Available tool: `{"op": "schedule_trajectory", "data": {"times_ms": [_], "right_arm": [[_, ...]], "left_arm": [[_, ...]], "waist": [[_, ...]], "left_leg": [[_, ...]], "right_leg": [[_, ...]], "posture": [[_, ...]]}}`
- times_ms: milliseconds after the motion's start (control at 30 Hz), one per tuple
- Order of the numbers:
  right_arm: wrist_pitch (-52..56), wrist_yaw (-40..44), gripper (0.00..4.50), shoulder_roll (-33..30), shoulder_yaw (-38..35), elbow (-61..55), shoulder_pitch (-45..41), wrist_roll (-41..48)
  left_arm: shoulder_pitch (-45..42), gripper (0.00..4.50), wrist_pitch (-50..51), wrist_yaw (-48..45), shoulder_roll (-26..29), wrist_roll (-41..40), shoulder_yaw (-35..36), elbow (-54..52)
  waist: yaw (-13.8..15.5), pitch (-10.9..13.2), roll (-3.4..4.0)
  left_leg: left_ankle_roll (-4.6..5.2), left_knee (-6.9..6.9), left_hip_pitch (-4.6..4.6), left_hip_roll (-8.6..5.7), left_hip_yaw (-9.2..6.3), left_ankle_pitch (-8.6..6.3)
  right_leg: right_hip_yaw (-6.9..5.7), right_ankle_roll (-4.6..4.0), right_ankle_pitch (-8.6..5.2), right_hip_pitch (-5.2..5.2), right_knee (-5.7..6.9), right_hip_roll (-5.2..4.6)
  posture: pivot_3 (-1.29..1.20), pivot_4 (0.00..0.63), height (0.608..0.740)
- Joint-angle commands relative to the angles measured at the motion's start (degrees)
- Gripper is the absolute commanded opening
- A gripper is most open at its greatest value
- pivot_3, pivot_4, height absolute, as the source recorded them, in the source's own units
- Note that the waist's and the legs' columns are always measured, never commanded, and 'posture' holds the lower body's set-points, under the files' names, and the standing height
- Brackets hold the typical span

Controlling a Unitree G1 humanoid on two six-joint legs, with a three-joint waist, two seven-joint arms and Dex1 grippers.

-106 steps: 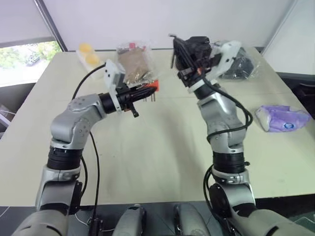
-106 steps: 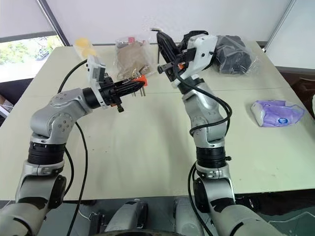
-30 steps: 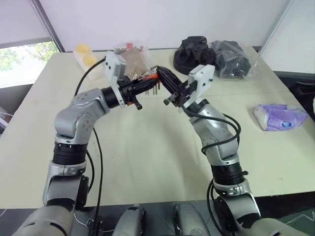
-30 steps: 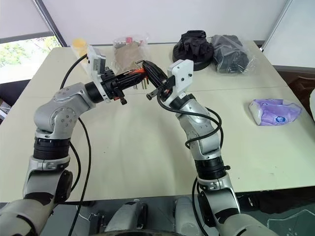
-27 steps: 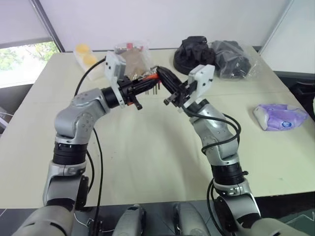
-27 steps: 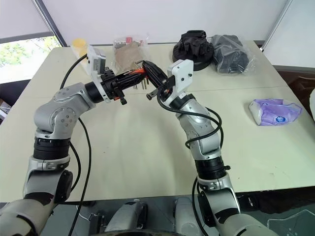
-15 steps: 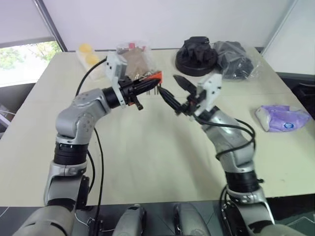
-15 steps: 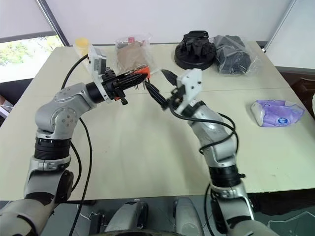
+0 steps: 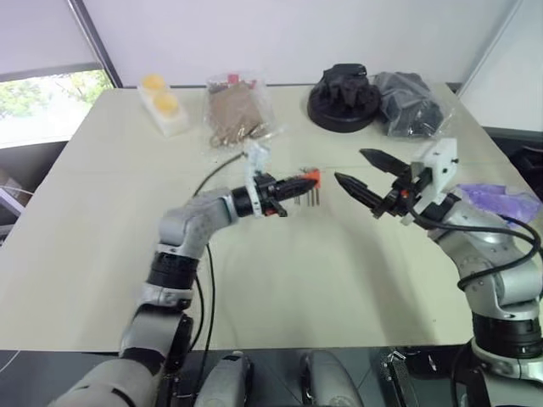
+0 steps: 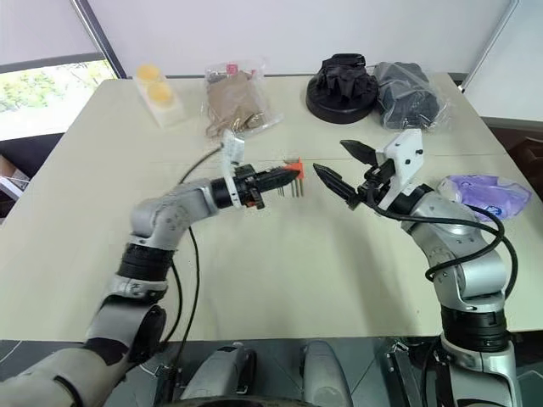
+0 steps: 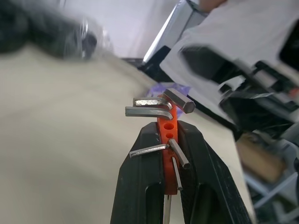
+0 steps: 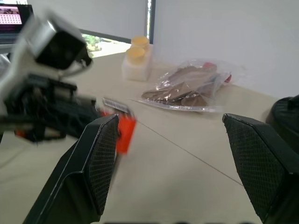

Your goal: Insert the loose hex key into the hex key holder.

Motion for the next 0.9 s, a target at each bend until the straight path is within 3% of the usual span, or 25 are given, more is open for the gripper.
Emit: {"op": "schedule_trajectory", "data": {"times_ms": [33, 300, 333, 433, 567, 600, 900], "right_arm": [[-0.5, -1.0, 3.66, -0.7, -2.1, -1.8, 0.4, 0.0], [-0.2, -4.3, 3.66, 0.1, -1.2, -6.5, 4.4, -1.0], [-0.1, -4.7, 3.73, 0.3, -1.0, -6.9, 4.7, -1.1], [-0.1, -5.4, 3.73, 0.5, -0.5, -7.7, 5.5, -1.4], [-0.2, -5.9, 3.73, 0.5, 0.0, -8.0, 6.4, -1.6], [-0.2, -5.6, 3.73, 0.2, 0.1, -7.9, 6.5, -1.6], [-0.1, 4.2, 3.73, -8.3, 2.6, -4.0, 5.9, -3.0]], "left_arm": [[-2.8, 0.0, 1.3, 1.6, -2.9, -0.3, 2.0, 7.4], [-4.5, 0.0, 6.3, 3.1, -5.5, 1.6, 2.8, 18.9], [-4.2, 0.94, 6.1, 2.9, -5.1, 2.6, 2.1, 19.1], [-3.5, 2.15, 6.1, 2.4, -4.1, 4.7, 0.9, 19.4], [-3.4, 4.23, 7.9, 3.7, -1.7, 5.4, 2.6, 20.3], [-3.4, 4.43, 8.0, 3.4, -0.6, 6.0, 2.3, 19.6], [-1.9, 4.43, -4.1, -5.9, 13.3, 15.2, -6.9, 6.5]], "waist": [[0.0, 0.0, -0.01], [-0.2, 0.0, -0.01], [-0.1, 0.0, -0.01], [0.0, 0.0, -0.01], [0.0, 0.0, -0.02], [-0.2, 0.0, -0.01], [-0.5, 0.0, 0.0]], "left_leg": [[0.0, 0.0, 0.0, 0.0, 0.0, 0.0], [0.0, -0.01, 0.01, 0.01, 0.01, 0.0], [0.0, -0.01, 0.01, 0.01, 0.0, 0.0], [-0.01, -0.01, 0.01, 0.01, 0.0, 0.0], [-0.01, 0.01, 0.04, 0.0, 0.0, 0.0], [-0.01, 0.01, 0.07, 0.0, 0.0, 0.0], [-0.02, -0.07, 0.19, 0.08, 0.02, 0.01]], "right_leg": [[0.0, 0.0, 0.0, 0.0, 0.0, -0.01], [0.0, 0.0, 0.0, -0.01, 0.02, 0.0], [0.0, 0.0, 0.0, -0.01, 0.02, 0.0], [0.0, 0.0, 0.0, -0.01, 0.02, -0.01], [0.0, 0.0, 0.0, 0.03, 0.01, -0.02], [0.0, 0.0, 0.0, 0.07, 0.01, -0.02], [0.05, 0.0, 0.0, 0.08, 0.06, 0.05]], "posture": [[0.0, 0.15, 0.74], [0.0, 0.15, 0.74], [0.0, 0.15, 0.74], [0.0, 0.15, 0.74], [0.0, 0.15, 0.74], [0.0, 0.15, 0.74], [0.0, 0.15, 0.74]]}}
